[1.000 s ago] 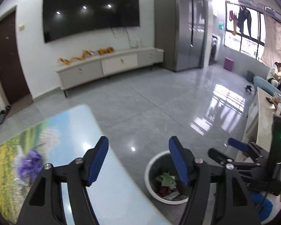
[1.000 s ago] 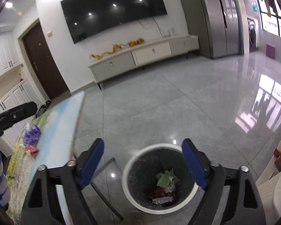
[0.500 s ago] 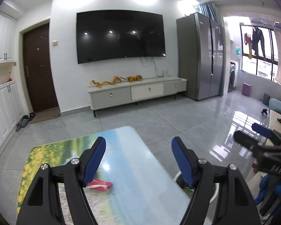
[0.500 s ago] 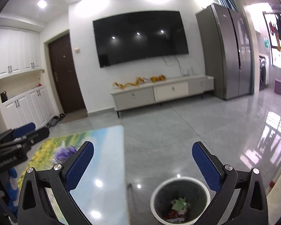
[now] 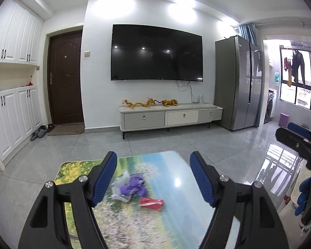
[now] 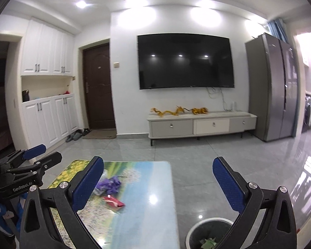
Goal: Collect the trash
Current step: 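Move both open tools back toward the remaining trash on the table, then grasp a purple plastic bag with the left tool while the right tool grasps the red snack wrapper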
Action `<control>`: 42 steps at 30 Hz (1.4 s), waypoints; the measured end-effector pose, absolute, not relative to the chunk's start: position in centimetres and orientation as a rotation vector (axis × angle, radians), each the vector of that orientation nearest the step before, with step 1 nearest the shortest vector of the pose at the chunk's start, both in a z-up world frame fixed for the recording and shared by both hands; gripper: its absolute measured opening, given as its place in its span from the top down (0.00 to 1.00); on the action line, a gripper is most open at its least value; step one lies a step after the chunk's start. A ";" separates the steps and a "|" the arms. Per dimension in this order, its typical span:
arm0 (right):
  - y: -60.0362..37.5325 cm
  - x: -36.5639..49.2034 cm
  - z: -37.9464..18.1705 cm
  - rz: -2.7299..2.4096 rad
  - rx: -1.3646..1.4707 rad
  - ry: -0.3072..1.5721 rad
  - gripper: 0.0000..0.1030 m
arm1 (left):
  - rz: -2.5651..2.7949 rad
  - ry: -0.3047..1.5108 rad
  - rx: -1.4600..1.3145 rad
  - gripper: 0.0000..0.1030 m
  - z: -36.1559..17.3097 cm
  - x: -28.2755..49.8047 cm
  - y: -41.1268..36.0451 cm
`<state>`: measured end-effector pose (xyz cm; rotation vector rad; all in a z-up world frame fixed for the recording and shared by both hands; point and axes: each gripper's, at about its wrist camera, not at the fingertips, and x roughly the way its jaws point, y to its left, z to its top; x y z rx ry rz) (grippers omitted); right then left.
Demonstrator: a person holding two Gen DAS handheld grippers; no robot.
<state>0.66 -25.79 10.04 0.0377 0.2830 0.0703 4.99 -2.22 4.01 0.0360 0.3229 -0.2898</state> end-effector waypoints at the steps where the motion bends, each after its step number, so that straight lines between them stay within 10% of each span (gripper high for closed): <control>1: -25.3 0.7 10.1 0.086 0.026 0.287 0.00 | -0.284 0.329 0.038 0.31 3.9 5.4 -1.2; 17: -20.9 9.7 1.9 0.350 -0.042 0.533 0.00 | -0.366 0.549 0.015 0.32 -2.5 13.2 6.1; 36: -15.8 21.4 -12.0 0.626 -0.055 0.837 0.10 | -0.563 0.879 0.220 0.58 -14.6 27.3 -2.0; 42: -14.0 23.5 -14.5 0.668 -0.073 0.890 0.30 | -0.553 0.922 0.216 0.71 -16.0 28.0 -1.7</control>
